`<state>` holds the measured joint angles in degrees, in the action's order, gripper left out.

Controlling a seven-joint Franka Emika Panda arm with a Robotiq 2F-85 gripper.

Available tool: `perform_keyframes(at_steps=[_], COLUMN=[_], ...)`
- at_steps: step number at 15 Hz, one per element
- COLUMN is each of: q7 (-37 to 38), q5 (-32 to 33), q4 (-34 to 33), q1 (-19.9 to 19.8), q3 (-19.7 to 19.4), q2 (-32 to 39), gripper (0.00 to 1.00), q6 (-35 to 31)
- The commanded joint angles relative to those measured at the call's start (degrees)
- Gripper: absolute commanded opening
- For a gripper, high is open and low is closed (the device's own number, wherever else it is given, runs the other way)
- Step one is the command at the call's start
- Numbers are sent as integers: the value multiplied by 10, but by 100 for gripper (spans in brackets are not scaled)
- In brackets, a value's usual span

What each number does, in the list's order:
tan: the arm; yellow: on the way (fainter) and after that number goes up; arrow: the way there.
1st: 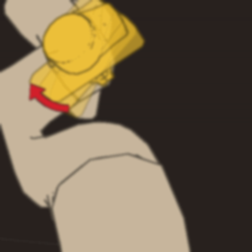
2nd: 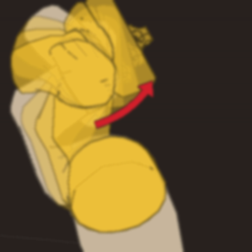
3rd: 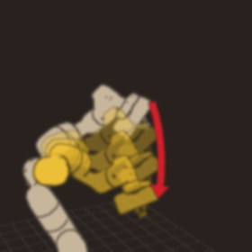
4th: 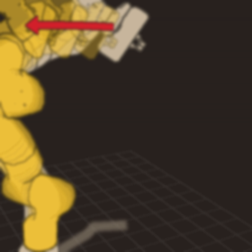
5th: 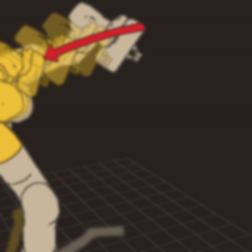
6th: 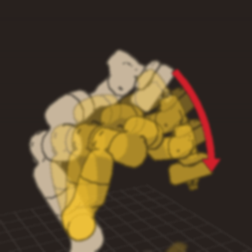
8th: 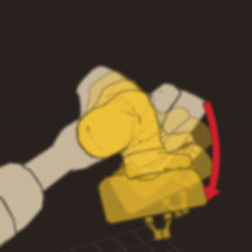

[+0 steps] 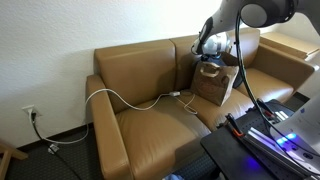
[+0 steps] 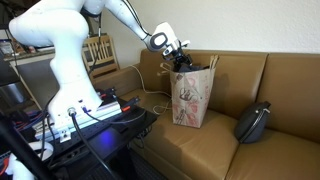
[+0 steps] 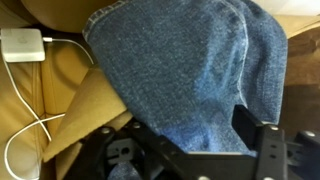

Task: Move the bag to the right and place the blue cloth inside it

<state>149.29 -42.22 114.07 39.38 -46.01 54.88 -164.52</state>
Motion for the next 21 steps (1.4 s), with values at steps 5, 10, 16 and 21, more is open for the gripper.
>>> perform_keyframes(at_steps=[5, 10, 16, 21], q7=[0, 0, -9, -3], q5=[-64, -105, 35, 134], q4=[0, 53, 201, 215], q1=[18, 88, 241, 283], q3=[-31, -136, -341, -420], q2=[47, 64, -48, -68], gripper=[25, 0, 1, 1], q6=[-72, -14, 166, 305])
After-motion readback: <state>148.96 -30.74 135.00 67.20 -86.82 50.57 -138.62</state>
